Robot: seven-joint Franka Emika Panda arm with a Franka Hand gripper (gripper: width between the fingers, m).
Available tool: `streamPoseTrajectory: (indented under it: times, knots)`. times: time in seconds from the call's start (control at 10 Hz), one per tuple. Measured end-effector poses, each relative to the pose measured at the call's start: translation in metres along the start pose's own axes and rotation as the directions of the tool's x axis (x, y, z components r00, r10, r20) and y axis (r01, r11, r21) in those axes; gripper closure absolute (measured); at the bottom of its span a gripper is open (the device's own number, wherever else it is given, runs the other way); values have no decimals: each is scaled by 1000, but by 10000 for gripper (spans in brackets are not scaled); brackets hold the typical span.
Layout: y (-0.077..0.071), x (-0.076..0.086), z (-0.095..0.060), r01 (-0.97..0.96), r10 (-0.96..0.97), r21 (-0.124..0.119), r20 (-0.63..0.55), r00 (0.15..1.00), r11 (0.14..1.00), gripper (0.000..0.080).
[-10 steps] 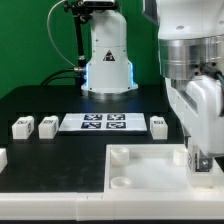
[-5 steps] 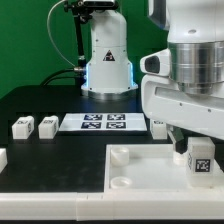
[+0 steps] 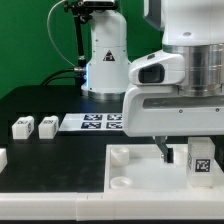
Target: Assemble one leg
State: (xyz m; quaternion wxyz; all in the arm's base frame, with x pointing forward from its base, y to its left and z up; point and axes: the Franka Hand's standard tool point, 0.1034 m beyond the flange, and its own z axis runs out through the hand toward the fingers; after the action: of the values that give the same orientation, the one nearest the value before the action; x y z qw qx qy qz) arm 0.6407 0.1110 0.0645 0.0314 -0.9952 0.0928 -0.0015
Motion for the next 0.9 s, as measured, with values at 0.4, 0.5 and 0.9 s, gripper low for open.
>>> streamPoseTrajectory:
  times: [0.4,0.5,0.9]
  knots:
    - [-1,-1,0,-317,317,5,3,948,948,509]
    - [-1,0,0,-445,445,4,3,896,896,509]
    - [-6,1,1,-964,964,-24,12,266,266,509]
